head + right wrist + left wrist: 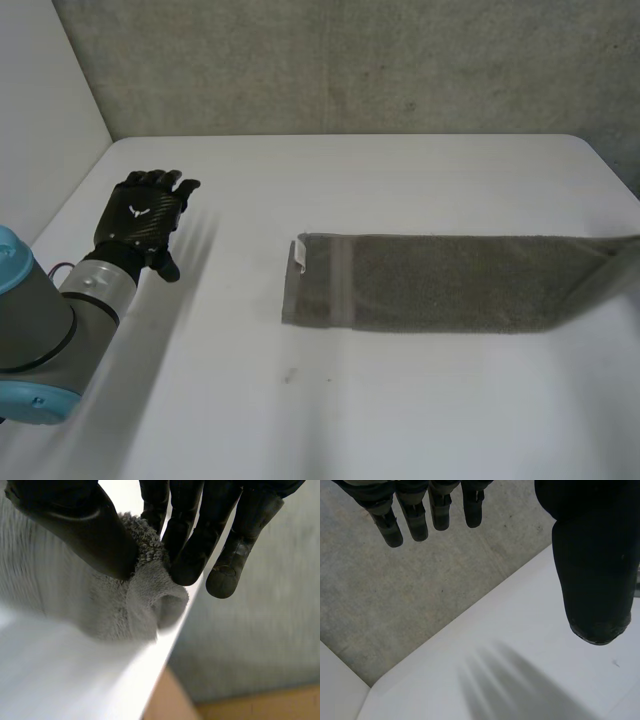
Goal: Fold the towel.
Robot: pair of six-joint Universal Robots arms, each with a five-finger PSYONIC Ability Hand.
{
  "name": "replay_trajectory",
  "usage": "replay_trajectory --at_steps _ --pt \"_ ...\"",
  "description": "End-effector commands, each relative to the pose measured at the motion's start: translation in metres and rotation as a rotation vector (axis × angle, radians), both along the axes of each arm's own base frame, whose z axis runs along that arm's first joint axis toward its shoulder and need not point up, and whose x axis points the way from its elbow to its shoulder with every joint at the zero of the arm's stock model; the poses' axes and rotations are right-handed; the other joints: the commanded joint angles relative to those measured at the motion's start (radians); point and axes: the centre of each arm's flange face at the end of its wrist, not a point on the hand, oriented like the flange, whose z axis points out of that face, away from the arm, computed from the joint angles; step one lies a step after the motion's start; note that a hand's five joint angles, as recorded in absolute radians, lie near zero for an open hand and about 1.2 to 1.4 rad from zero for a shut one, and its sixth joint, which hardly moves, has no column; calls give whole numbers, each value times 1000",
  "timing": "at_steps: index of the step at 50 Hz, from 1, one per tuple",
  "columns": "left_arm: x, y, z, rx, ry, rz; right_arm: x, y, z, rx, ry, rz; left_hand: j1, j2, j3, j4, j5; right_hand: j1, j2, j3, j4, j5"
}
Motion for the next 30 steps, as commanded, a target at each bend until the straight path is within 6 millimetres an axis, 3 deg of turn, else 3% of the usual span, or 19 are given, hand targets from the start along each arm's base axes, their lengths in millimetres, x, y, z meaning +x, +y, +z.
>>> replay_trajectory --at_steps 1,2,4,5,7,8,10,11,12,13,15,17,22,23,24,28,30 --pt "0 2 1 -2 1 0 155 40 41 -100 -96 346 4 9 7 7 -26 72 75 47 53 62" --pt "0 2 1 -2 1 0 156 40 42 -100 -96 347 4 9 7 7 -26 72 75 47 53 62" --pt "0 2 1 -2 1 2 226 75 44 -114 -120 510 4 9 7 7 -26 72 75 47 53 62" --pt "0 2 1 -2 1 2 226 75 44 -114 -120 511 4 9 7 7 -26 72 75 47 53 62" --pt "0 2 1 -3 -1 2 286 112 32 -104 -125 640 4 9 7 7 -26 72 75 47 53 62" --pt "0 2 1 -3 -1 2 286 112 32 -104 -125 641 4 9 7 7 -26 72 75 47 53 62" --pt "0 2 1 -3 -1 2 330 146 7 -59 -121 752 4 9 7 7 -26 72 75 47 53 62" --pt "0 2 1 -3 -1 2 330 146 7 -59 -121 753 4 9 7 7 -26 72 75 47 53 62" --pt "0 2 1 -1 -1 2 344 160 -10 -24 -107 794 4 9 7 7 -26 72 75 47 53 62" --pt "0 2 1 -1 -1 2 344 160 -10 -24 -107 794 4 9 7 7 -26 72 75 47 53 62" --pt "0 2 1 -1 -1 2 361 181 -40 43 -81 852 4 9 7 7 -26 72 75 47 53 62" --pt "0 2 1 -1 -1 2 365 188 -50 62 -68 873 4 9 7 7 -26 72 75 47 53 62" --pt "0 2 1 -2 -2 0 365 191 -52 70 -65 876 4 9 7 7 -26 72 75 47 53 62" --pt "0 2 1 -2 -2 0 363 190 -48 73 -70 867 4 9 7 7 -26 -389 -386 -414 -408 -399" --pt "0 2 1 -2 -2 0 360 190 -42 71 -70 857 4 9 7 7 -26 -1097 -1094 -1122 -1116 -1107" --pt "0 2 1 -2 -2 -1 345 186 -23 75 -75 817 4 9 7 7 -26 -1150 -1147 -1175 -1168 -1159" --pt "0 2 0 1 -3 -2 320 170 -14 102 -103 737 4 9 7 7 -26 -1150 -1147 -1175 -1168 -1159"
